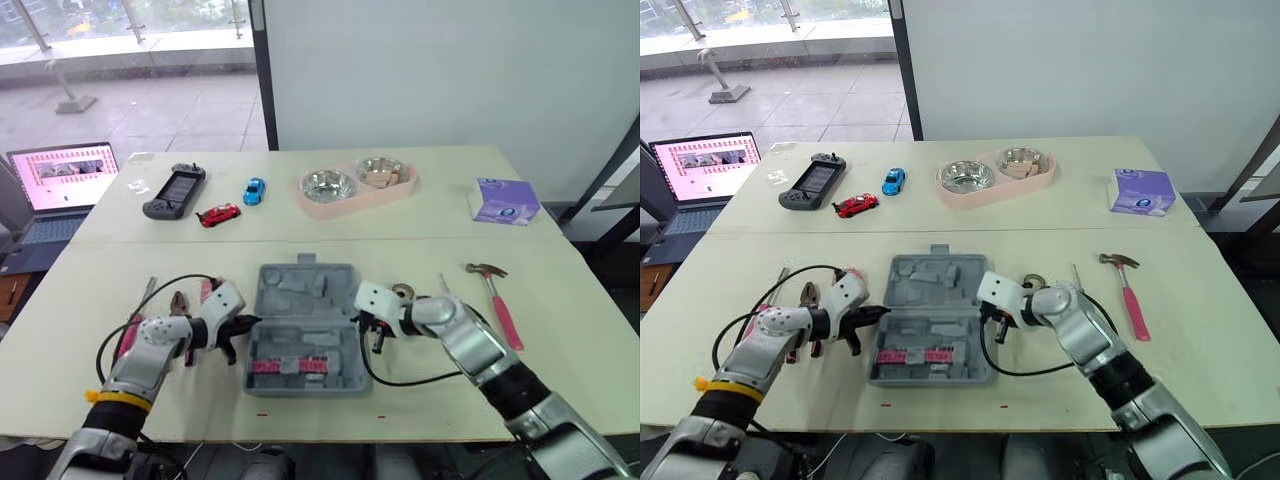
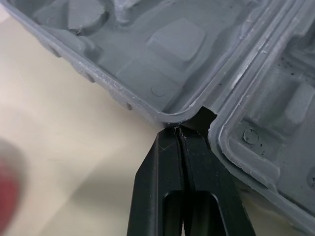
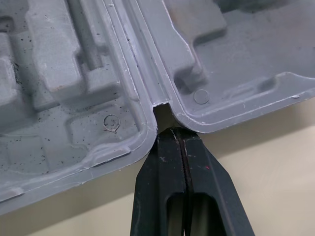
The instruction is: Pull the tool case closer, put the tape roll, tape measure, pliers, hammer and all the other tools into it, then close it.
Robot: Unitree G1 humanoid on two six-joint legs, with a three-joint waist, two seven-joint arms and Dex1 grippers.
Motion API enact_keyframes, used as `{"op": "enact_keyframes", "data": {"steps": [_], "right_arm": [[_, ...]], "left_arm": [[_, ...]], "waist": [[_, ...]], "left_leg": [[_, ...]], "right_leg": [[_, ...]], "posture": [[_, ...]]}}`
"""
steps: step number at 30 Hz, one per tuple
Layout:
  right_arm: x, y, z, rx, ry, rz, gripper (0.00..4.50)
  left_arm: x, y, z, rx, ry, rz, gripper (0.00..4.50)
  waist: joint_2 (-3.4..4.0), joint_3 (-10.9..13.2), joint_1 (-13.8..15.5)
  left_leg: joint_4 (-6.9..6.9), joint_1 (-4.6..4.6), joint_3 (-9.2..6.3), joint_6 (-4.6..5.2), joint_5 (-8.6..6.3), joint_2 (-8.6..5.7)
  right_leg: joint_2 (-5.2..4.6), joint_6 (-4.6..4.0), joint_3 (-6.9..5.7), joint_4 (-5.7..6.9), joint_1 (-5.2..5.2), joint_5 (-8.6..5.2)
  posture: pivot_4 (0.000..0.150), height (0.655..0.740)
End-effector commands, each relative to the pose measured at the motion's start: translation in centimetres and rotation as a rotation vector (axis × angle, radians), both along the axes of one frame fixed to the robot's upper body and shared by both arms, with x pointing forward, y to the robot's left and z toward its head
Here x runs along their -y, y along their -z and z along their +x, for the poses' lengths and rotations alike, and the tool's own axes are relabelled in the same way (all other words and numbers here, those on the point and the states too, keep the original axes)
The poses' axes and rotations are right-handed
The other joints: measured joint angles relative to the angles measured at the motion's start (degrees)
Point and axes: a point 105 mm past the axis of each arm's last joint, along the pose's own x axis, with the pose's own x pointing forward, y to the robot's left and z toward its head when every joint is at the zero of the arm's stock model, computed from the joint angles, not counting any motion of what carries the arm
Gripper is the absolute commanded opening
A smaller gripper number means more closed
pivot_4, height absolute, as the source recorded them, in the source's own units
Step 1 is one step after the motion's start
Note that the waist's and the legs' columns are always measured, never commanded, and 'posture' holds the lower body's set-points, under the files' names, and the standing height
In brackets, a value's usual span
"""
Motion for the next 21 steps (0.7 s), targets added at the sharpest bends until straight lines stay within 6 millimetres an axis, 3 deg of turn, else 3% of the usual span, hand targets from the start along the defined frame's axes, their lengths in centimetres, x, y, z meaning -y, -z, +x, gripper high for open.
{"op": "enact_keyframes", "data": {"steps": [1, 10, 21], "right_arm": [[-0.7, -0.1, -2.0, -0.031, -0.015, 0.03, 0.0], [0.4, 0.1, -6.6, -0.139, 0.086, 0.068, 0.0], [1.3, 0.6, -7.5, -0.182, 0.157, 0.054, 0.0]], "left_arm": [[3.2, 1.7, -3.7, -0.124, 0.147, -0.042, 0.04], [3.2, 1.1, -7.4, -0.215, 0.221, -0.045, 0.04], [4.0, 1.2, -7.0, -0.212, 0.219, -0.056, 0.04]], "waist": [[0.03, -0.07, 0.01], [0.02, -0.09, 0.03], [0.0, -0.09, 0.35]], "left_leg": [[0.0, 0.01, 0.02, 0.06, -0.04, -0.01], [0.01, 0.1, -0.01, 0.11, -0.06, 0.01], [0.01, 0.08, 0.0, 0.11, -0.06, 0.0]], "right_leg": [[-0.01, 0.01, 0.01, -0.03, 0.02, 0.0], [-0.01, 0.03, -0.02, -0.09, 0.19, -0.03], [-0.02, 0.03, -0.03, -0.17, 0.23, -0.03]], "posture": [[0.15, 0.736], [0.15, 0.736], [0.15, 0.736]]}}
